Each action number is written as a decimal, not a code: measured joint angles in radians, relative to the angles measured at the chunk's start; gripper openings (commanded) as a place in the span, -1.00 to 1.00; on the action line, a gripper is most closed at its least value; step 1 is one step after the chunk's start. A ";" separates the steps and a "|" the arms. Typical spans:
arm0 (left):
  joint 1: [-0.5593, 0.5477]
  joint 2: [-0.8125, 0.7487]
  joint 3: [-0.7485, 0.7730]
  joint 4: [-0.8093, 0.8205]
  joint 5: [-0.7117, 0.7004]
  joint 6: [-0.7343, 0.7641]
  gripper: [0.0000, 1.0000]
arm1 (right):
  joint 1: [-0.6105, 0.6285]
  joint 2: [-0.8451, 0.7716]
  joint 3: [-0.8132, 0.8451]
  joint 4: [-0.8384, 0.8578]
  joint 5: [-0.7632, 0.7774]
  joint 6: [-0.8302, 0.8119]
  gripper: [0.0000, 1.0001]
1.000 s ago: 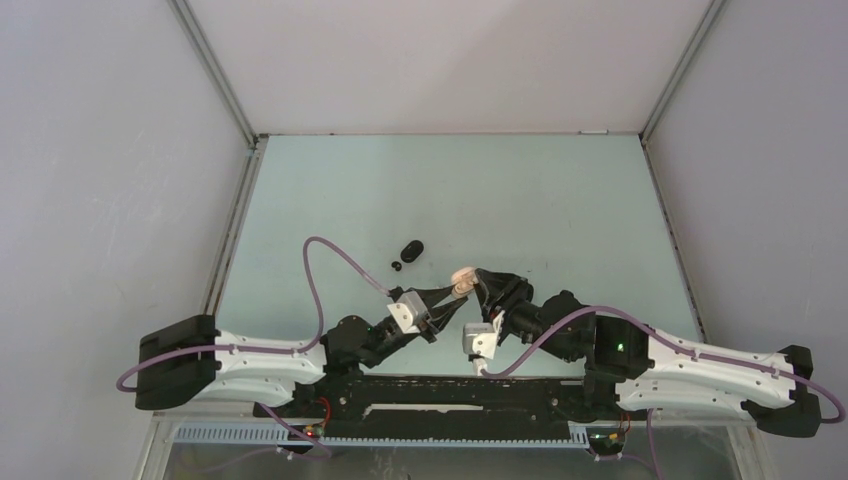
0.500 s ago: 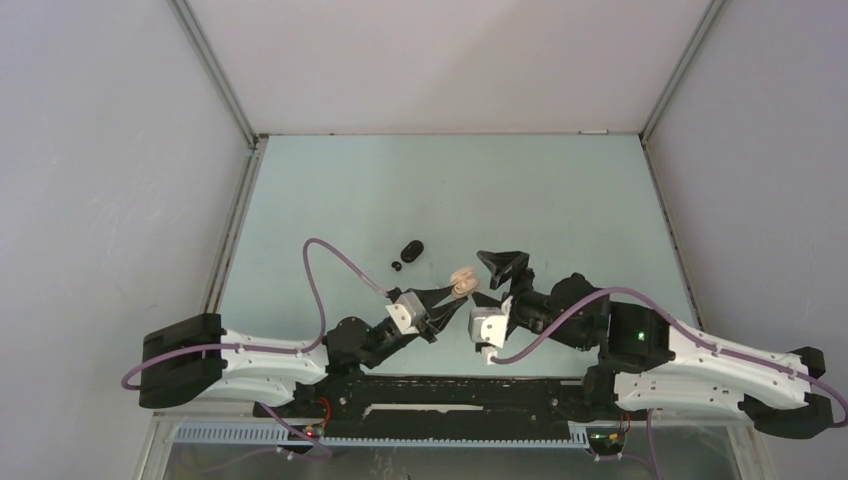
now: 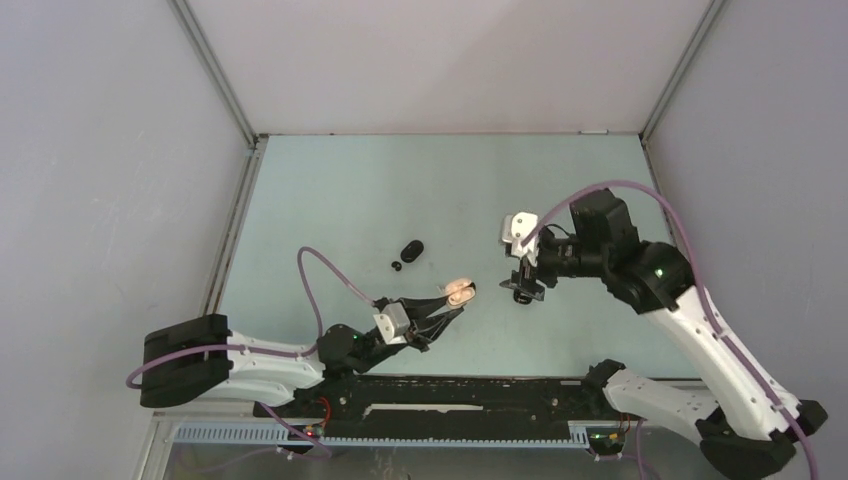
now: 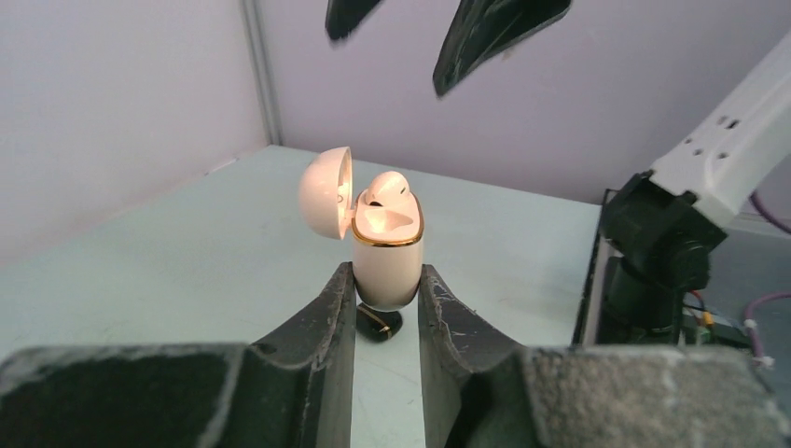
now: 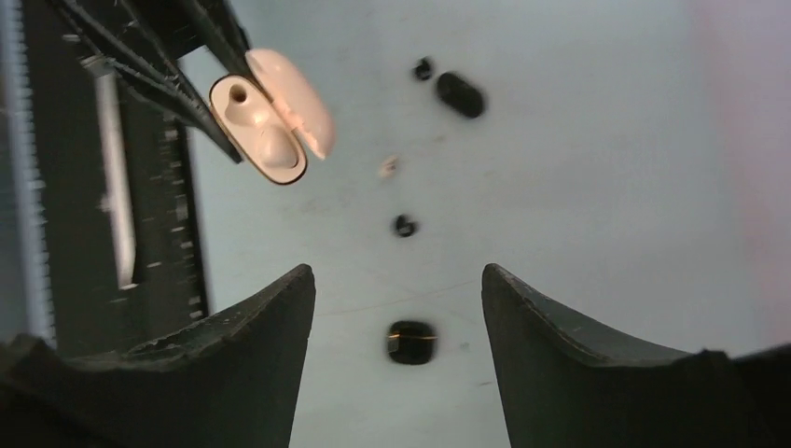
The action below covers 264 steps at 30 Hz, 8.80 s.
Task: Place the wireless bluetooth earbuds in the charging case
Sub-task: Place the earbud in the charging case, then pick up the earbud from the center of the board.
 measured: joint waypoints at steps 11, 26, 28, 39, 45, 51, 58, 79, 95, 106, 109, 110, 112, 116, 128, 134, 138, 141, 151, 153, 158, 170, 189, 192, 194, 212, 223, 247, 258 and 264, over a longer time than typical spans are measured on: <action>0.000 -0.001 0.022 0.013 0.130 -0.091 -1.00 | -0.172 0.085 -0.018 -0.253 -0.533 -0.034 0.23; 0.000 0.019 0.077 0.018 0.185 -0.142 -1.00 | -0.179 0.080 -0.086 -0.129 -0.652 0.141 0.13; 0.000 0.020 0.077 0.018 0.191 -0.144 -1.00 | -0.188 0.090 -0.087 -0.106 -0.674 0.167 0.06; 0.000 0.022 0.077 0.049 0.182 -0.172 -1.00 | -0.212 0.108 -0.113 -0.031 -0.779 0.246 -0.05; 0.000 0.044 0.077 0.090 0.180 -0.177 -1.00 | -0.215 0.107 -0.144 -0.016 -0.788 0.266 -0.16; 0.000 0.082 0.094 0.111 0.180 -0.194 -1.00 | -0.222 0.106 -0.150 0.018 -0.815 0.308 -0.39; 0.000 0.089 0.100 0.130 0.153 -0.229 -0.42 | -0.228 0.102 -0.150 0.042 -0.828 0.319 -0.48; 0.000 0.119 0.152 0.067 0.130 -0.277 -0.64 | -0.235 0.087 -0.172 0.035 -0.801 0.293 -0.45; 0.018 0.103 0.144 -0.003 0.164 -0.256 -1.00 | -0.245 0.089 -0.177 0.047 -0.815 0.369 0.37; 0.018 0.094 0.132 -0.067 0.268 -0.198 -1.00 | -0.260 0.137 -0.177 0.128 -0.759 0.462 0.35; 0.018 0.085 0.127 -0.068 0.268 -0.192 -1.00 | -0.269 0.142 -0.177 0.138 -0.752 0.472 0.36; 0.018 0.083 0.123 -0.067 0.267 -0.191 -1.00 | -0.276 0.142 -0.177 0.145 -0.756 0.478 0.37; 0.018 0.078 0.110 -0.068 0.258 -0.191 -1.00 | -0.301 0.145 -0.166 0.148 -0.774 0.485 0.36; 0.020 0.045 0.058 -0.071 0.215 -0.192 -1.00 | -0.373 0.167 -0.102 0.160 -0.786 0.489 0.18; 0.034 -0.351 -0.146 -0.210 0.003 -0.202 -1.00 | -0.298 0.621 -0.064 0.161 -0.449 0.220 -0.36; 0.035 -0.594 -0.164 -0.407 -0.098 -0.196 -1.00 | -0.194 0.748 -0.059 0.279 -0.283 0.105 -0.35; 0.036 -0.664 -0.164 -0.494 -0.136 -0.190 -1.00 | -0.145 0.874 0.023 0.315 -0.197 0.048 -0.34; 0.036 -0.679 -0.164 -0.535 -0.150 -0.188 -1.00 | -0.119 0.969 0.084 0.331 -0.145 0.031 -0.34; 0.036 -0.668 -0.164 -0.578 -0.152 -0.181 -1.00 | -0.024 1.089 0.143 0.321 -0.022 0.013 -0.33; 0.036 -0.668 -0.164 -0.579 -0.151 -0.181 -1.00 | -0.012 1.089 0.147 0.312 -0.018 0.005 -0.33; 0.036 -0.668 -0.164 -0.579 -0.149 -0.181 -1.00 | -0.005 1.089 0.153 0.274 -0.018 -0.014 -0.36; 0.036 -0.657 -0.164 -0.578 -0.129 -0.181 -1.00 | 0.066 1.042 0.093 0.239 -0.024 -0.014 -0.37; 0.036 -0.619 -0.164 -0.579 -0.103 -0.181 -1.00 | 0.126 0.984 0.014 0.208 -0.079 0.019 -0.31; 0.036 -0.620 -0.164 -0.579 -0.102 -0.181 -1.00 | 0.136 0.982 0.013 0.199 -0.096 0.001 -0.29; 0.036 -0.621 -0.164 -0.579 -0.100 -0.181 -1.00 | 0.143 0.980 0.013 0.199 -0.104 -0.007 -0.29; 0.036 -0.609 -0.164 -0.579 -0.080 -0.182 -1.00 | 0.164 0.980 0.011 0.235 -0.076 0.019 -0.27; 0.036 -0.607 -0.164 -0.579 -0.079 -0.182 -1.00 | 0.201 0.980 0.010 0.261 0.003 0.069 -0.27; 0.036 -0.587 -0.164 -0.579 -0.078 -0.183 -1.00 | 0.245 1.010 0.054 0.253 0.101 0.129 -0.31; 0.036 -0.568 -0.164 -0.576 -0.077 -0.183 -1.00 | 0.259 1.012 0.060 0.242 0.146 0.132 -0.58; 0.036 -0.567 -0.164 -0.576 -0.076 -0.183 -1.00 | 0.250 1.008 0.060 0.232 0.148 0.141 -0.90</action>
